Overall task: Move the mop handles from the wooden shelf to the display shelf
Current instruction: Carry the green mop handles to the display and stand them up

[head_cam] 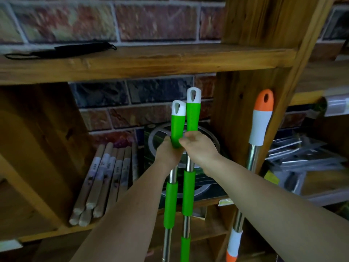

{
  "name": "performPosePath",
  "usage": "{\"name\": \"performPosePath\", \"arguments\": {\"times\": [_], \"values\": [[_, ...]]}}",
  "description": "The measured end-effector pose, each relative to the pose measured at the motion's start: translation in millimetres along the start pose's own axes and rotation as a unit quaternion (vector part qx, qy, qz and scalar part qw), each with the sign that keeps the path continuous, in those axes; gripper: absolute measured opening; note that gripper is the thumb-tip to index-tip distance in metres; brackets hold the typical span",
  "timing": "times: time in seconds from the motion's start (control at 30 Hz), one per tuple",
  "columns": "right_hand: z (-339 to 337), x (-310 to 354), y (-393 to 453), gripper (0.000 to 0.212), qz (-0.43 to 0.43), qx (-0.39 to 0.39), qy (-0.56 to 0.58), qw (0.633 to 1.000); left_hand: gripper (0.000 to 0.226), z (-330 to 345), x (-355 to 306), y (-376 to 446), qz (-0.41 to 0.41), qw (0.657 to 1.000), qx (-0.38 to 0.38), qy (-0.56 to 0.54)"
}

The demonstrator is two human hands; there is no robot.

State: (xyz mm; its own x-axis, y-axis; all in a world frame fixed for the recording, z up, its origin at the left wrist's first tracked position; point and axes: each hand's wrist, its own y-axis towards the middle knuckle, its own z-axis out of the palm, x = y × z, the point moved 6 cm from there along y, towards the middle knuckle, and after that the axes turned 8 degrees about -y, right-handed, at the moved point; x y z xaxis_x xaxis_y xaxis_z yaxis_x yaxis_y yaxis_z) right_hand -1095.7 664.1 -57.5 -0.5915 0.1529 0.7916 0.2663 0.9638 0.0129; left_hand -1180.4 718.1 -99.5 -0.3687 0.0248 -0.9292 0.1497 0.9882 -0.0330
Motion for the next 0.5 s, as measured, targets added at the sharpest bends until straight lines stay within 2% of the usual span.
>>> {"name": "performPosePath", "arguments": {"times": [0.1,0.2,0.37,0.5], "values": [[-7.7,0.2,-3.5,0.041,0.003,-0.016,0.004,1.0,0.03,-7.3,1.1,-8.4,-0.007,1.0,-0.028,0.01],[-13.8,5.6,-9.0,0.043,-0.005,-0.024,0.012,1.0,0.035,-14.1,-2.7,-20.8,-0.004,1.0,-0.024,0.011],[-12.7,23.8,-36.3,0.056,-0.022,0.019,0.052,0.998,0.022,-29.8,-7.7,-68.0,0.011,1.0,-0.012,-0.01],[-4.1,49.3,-73.0,0.042,-0.048,0.075,0.065,0.994,0.015,-43.9,-16.0,-113.8,0.029,0.998,0.024,-0.056]]}}
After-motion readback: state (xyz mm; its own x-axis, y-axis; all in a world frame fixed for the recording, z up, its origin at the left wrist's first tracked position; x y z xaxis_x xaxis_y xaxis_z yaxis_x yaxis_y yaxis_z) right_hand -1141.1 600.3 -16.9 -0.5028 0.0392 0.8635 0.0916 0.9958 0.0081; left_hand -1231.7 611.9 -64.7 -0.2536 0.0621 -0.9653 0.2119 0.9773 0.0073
